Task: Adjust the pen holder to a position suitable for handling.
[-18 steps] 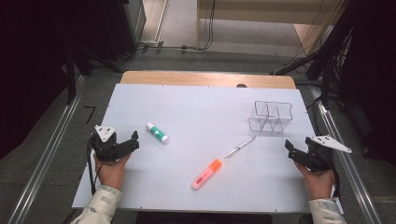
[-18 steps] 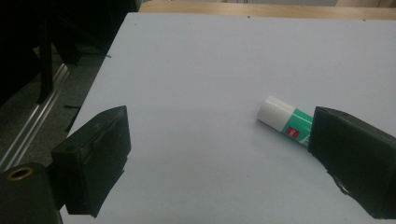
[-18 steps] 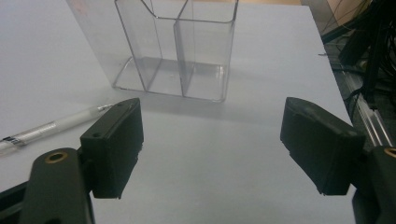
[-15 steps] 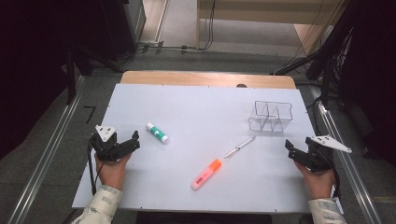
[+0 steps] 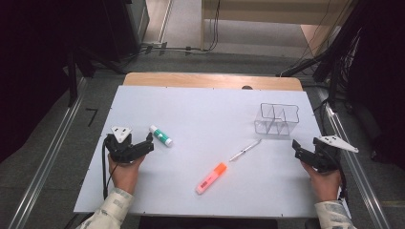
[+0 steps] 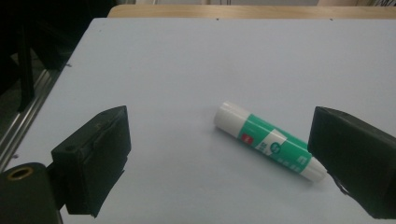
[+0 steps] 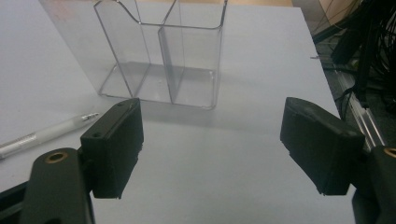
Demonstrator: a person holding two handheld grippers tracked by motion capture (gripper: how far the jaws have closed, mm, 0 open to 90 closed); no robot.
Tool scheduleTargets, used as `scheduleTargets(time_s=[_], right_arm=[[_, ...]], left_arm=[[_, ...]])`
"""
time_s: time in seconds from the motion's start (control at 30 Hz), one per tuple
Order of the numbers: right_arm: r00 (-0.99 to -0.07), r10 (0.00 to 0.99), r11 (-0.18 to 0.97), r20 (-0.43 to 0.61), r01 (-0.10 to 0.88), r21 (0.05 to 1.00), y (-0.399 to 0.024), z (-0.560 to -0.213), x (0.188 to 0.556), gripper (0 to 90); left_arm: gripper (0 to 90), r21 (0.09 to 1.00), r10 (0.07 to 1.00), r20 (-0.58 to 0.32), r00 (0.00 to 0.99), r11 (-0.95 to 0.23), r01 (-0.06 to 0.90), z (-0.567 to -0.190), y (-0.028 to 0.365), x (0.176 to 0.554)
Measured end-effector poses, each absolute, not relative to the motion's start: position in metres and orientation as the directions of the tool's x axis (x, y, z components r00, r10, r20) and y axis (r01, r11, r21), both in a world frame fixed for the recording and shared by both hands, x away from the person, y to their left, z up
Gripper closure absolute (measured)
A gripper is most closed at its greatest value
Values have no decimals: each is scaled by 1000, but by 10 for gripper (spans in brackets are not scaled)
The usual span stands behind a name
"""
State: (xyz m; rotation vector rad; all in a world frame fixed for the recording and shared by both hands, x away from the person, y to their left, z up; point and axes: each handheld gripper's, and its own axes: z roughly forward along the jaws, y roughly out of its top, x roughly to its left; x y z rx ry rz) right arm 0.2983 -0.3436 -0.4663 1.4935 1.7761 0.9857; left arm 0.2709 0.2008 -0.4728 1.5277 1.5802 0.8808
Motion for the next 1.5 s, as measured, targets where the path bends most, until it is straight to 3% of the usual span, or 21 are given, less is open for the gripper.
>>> scheduleTargets(time_s=[0.4, 0.57, 0.67, 0.77, 0.83, 0.93, 1.17, 1.5], right_arm=[[-159, 987, 86, 2, 545, 834, -351, -470, 319, 284], [-139, 990, 47, 36, 552, 832, -361, -474, 336, 421], [-140, 989, 39, 47, 551, 833, -365, -474, 346, 574], [-157, 985, 30, 72, 565, 825, -365, -475, 360, 730], [-169, 983, 41, 69, 573, 819, -363, -476, 368, 794], [-169, 984, 54, 52, 569, 821, -361, -476, 376, 852], [-189, 981, 80, 31, 551, 831, -356, -477, 386, 874], [-204, 978, 68, 51, 536, 841, -357, -480, 392, 873]], left_arm=[[147, 871, 993, -95, 71, 48, 489, -474, 144, 310], [222, 854, 987, -88, 131, 7, 520, -482, 85, 347], [338, 852, 979, -49, 198, -62, 519, -481, 52, 363], [553, 851, 965, -22, 261, -119, 511, -478, 22, 380], [720, 845, 949, -23, 315, -150, 513, -475, 3, 392], [891, 829, 920, -46, 390, -183, 528, -475, -24, 404], [900, 821, 869, -76, 489, -224, 526, -479, -72, 416], [900, 836, 847, -95, 524, -218, 503, -475, -99, 424]])
